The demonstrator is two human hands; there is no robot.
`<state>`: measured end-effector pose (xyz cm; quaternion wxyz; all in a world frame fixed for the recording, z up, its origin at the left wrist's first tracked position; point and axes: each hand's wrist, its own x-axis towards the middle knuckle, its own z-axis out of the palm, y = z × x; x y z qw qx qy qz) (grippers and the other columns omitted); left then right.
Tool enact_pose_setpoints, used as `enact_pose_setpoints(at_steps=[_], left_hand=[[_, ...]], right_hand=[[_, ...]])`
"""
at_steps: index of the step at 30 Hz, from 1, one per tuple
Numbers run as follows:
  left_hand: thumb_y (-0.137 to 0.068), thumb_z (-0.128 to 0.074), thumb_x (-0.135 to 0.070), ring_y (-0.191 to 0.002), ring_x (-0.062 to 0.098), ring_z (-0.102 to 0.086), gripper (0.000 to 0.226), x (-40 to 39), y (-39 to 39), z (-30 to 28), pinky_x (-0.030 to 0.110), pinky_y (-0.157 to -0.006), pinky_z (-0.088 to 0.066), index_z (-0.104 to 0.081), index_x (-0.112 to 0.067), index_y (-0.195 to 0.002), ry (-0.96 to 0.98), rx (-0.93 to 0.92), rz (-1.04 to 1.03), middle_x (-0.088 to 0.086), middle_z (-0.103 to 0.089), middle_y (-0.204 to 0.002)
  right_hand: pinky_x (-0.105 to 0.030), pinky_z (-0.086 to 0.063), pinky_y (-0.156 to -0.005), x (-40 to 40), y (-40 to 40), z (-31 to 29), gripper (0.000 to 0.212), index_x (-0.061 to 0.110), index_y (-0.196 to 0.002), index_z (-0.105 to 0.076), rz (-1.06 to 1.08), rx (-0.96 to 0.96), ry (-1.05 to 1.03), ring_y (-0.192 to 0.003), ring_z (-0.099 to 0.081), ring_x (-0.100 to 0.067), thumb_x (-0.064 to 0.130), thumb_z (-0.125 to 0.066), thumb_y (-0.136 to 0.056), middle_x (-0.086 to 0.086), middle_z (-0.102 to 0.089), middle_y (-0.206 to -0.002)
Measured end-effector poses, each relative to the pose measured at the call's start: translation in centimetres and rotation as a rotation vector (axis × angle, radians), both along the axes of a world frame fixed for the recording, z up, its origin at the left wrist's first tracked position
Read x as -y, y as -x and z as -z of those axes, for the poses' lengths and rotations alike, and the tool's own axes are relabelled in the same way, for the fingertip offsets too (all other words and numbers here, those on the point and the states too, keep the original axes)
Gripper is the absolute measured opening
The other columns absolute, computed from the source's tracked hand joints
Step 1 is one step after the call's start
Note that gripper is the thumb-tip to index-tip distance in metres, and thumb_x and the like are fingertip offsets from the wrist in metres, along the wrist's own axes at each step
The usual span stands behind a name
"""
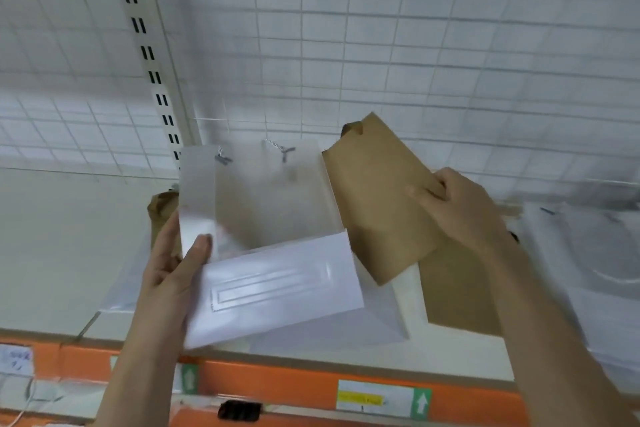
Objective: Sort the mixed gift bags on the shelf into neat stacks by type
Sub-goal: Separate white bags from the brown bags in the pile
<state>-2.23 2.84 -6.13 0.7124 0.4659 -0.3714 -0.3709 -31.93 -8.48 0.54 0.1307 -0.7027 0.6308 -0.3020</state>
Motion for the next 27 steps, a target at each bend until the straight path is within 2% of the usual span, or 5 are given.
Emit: enact_pose_setpoints(at_steps=[6, 10, 13, 18, 27], left_hand=[[-0.093, -0.048, -0.007, -0.097, -0.001, -0.065, 0.046, 2.2, 3.3, -0.3, 0.011, -0.071, -0.053, -0.046, -0.027, -0.135, 0.011, -0.013, 0.072, -0.014, -0.063, -0.120], [-0.093, -0.050, -0.011, -0.111, -0.001, -0.058, 0.046, 3.5, 5.8, 0.1, 0.018, -0.091, -0.050, -0.045, -0.032, -0.133, -0.027, 0.038, 0.149, -0.021, -0.061, -0.122], [-0.094, -0.047, -0.006, -0.088, -0.021, -0.058, 0.039, 3.8, 7.6, 0.4, 0.001, -0.068, -0.046, -0.045, -0.033, -0.123, -0.040, 0.054, 0.180, -0.040, -0.063, -0.090], [-0.090, -0.053, -0.016, -0.120, 0.002, -0.051, 0.049, 4.1, 7.8, 1.0, 0.016, -0.092, -0.044, -0.045, -0.034, -0.135, -0.058, 0.044, 0.198, -0.014, -0.056, -0.130], [-0.092, -0.050, -0.013, -0.118, 0.017, -0.057, 0.045, 4.0, 9.5, 0.3, 0.041, -0.106, -0.040, -0.047, -0.032, -0.133, -0.069, 0.035, 0.258, 0.000, -0.065, -0.120]], right_hand=[[-0.032, -0.039, -0.073, -4.0, 6.1, 1.6, 0.045, 0.012, -0.118, -0.050, 0.254, 0.287, -0.067, -0.091, -0.052, -0.019, 0.047, -0.051, -0.089, 0.000, -0.055, -0.103], [-0.043, -0.048, -0.083, -6.3, 9.2, 4.5, 0.048, 0.012, -0.119, -0.048, 0.395, 0.486, -0.166, -0.096, -0.056, -0.024, 0.041, -0.062, -0.084, -0.007, -0.057, -0.112], [-0.042, -0.047, -0.082, -7.3, 10.3, 5.8, 0.045, 0.011, -0.121, -0.044, 0.449, 0.515, -0.213, -0.095, -0.055, -0.025, 0.027, -0.065, -0.084, -0.008, -0.055, -0.111], [-0.029, -0.040, -0.065, -7.6, 9.8, 6.6, 0.059, 0.015, -0.138, -0.026, 0.422, 0.348, -0.190, -0.084, -0.051, -0.021, 0.021, -0.059, -0.089, -0.004, -0.052, -0.102], [-0.035, -0.041, -0.086, -7.0, 8.8, 7.5, 0.037, 0.011, -0.125, -0.048, 0.413, -0.111, -0.182, -0.102, -0.050, -0.028, 0.029, -0.050, -0.093, -0.012, -0.050, -0.108]])
